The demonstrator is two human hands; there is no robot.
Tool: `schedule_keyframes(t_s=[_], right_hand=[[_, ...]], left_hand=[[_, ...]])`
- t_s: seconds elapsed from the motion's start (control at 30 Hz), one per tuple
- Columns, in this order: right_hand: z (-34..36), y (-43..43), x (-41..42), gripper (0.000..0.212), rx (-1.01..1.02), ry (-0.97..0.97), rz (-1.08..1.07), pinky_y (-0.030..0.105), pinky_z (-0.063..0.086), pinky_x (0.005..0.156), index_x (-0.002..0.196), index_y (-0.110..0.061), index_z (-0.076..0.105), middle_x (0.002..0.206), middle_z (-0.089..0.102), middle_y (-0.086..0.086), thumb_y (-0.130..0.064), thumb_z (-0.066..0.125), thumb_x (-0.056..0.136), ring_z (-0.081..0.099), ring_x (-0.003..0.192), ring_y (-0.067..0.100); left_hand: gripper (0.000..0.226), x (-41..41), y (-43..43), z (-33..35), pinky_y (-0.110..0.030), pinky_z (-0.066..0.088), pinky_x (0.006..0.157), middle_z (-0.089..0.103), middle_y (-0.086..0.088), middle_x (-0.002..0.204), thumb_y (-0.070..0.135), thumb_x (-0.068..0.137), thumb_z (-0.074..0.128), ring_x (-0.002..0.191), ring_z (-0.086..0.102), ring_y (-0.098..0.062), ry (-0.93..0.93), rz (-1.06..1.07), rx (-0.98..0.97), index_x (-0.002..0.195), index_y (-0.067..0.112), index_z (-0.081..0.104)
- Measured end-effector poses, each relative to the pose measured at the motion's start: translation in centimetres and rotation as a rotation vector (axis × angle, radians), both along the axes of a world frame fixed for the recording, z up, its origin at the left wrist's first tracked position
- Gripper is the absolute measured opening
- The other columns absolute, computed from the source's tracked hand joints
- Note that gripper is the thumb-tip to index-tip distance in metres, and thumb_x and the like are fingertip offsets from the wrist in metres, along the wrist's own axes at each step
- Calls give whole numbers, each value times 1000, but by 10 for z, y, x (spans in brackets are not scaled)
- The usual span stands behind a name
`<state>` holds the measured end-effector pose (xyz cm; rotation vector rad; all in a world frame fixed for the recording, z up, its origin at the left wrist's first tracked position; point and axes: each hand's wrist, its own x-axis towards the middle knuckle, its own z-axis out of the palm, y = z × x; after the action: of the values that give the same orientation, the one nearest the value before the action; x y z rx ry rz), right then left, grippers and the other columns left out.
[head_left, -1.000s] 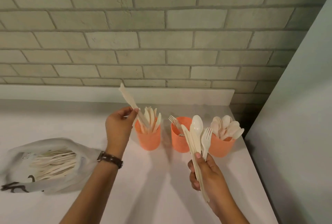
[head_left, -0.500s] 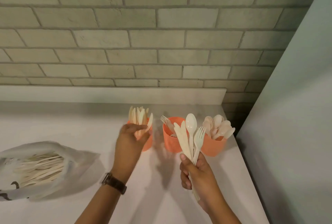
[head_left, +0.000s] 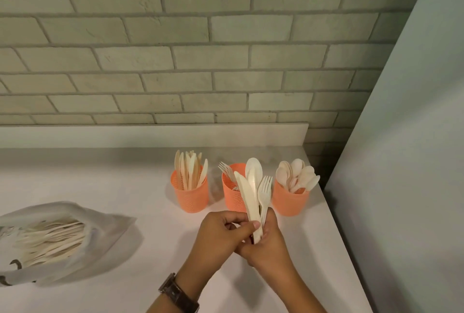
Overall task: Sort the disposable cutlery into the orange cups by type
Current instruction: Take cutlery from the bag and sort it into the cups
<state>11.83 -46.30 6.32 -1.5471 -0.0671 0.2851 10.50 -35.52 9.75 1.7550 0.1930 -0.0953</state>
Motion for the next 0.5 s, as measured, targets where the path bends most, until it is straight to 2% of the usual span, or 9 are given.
schedule_keyframes(t_s=[0.1,0.23,0.3,0.37,0.43,0.5], right_hand=[[3,-3,-1,61,-31,27,11,15,43,46,104,-24,47,90,68,5,-17,78,52,64,62,2],[5,-4,-3,48,1,31,49,15,39,42,107,-21,47,72,62,-2,-9,75,70,55,48,2],[6,-4,-4,33,61,63,62,21,31,38,108,-20,44,60,53,-2,-14,63,82,42,40,8],[8,-5,-4,28,139,99,54,22,26,39,110,-20,42,57,47,1,-23,51,84,34,38,12],[8,-4,-4,15,169,93,18,22,25,39,111,-19,44,58,47,4,-20,42,96,31,37,14],[7,-2,-4,14,155,69,-24,20,26,38,110,-21,44,56,51,0,-16,35,100,32,35,13]], left_hand=[[10,0,4,2,-16,50,65,75,-7,75,14,79,69,66,68,-14,32,6,-43,85,16,78],[12,0,5,2,-22,56,67,76,-7,81,12,79,69,72,72,-17,52,69,-132,88,12,77],[12,1,6,2,-26,58,66,75,-9,81,12,80,69,73,72,-19,67,109,-200,89,9,76],[10,2,8,3,-24,56,62,74,-12,76,13,80,69,67,69,-15,85,116,-234,85,10,77],[8,3,8,4,-21,54,60,73,-11,74,13,80,69,64,67,-13,93,106,-264,82,12,77],[10,3,6,4,-20,54,60,73,-10,77,13,81,68,64,66,-12,93,114,-302,79,16,77]])
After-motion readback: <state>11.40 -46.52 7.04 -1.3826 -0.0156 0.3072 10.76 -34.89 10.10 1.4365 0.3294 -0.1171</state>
